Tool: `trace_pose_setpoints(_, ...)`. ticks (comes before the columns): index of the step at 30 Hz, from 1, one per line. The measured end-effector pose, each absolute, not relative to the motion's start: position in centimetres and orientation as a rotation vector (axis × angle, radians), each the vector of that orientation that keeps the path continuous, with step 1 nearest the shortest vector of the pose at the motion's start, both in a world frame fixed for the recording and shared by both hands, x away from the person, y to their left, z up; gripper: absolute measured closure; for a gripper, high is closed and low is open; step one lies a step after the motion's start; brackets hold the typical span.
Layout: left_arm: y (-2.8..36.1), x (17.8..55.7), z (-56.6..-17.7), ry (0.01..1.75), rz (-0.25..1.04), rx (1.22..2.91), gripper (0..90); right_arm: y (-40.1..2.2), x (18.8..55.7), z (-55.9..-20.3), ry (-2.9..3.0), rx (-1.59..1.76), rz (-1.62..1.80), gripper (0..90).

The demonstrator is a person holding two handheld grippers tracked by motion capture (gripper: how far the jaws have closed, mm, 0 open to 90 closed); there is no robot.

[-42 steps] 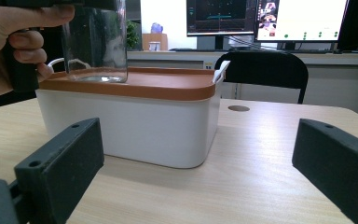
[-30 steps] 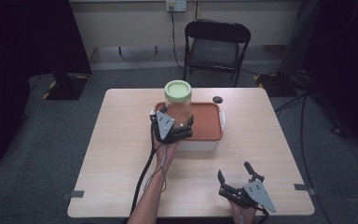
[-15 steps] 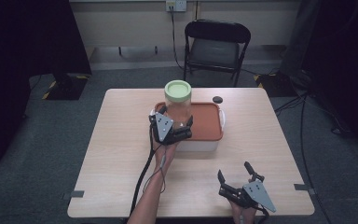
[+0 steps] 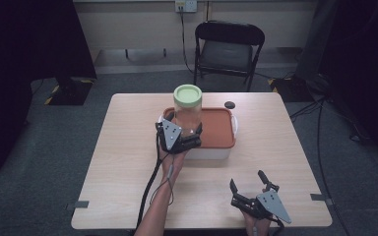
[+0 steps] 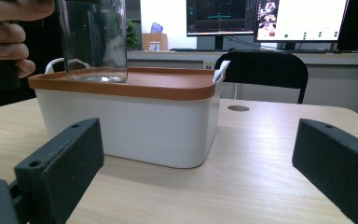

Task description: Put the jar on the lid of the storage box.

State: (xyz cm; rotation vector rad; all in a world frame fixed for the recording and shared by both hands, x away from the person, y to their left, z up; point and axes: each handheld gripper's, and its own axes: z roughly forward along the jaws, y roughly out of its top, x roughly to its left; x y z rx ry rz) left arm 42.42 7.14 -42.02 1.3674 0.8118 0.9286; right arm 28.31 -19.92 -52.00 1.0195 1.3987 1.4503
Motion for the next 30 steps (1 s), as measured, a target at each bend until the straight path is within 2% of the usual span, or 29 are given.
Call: trace_pose_setpoints(30, 9.3, 40.7, -40.9, 0.817, 0.979, 1.322, 0.0, -19.9, 28.3, -52.0, 1.396, 1.021, 1.450, 1.2)
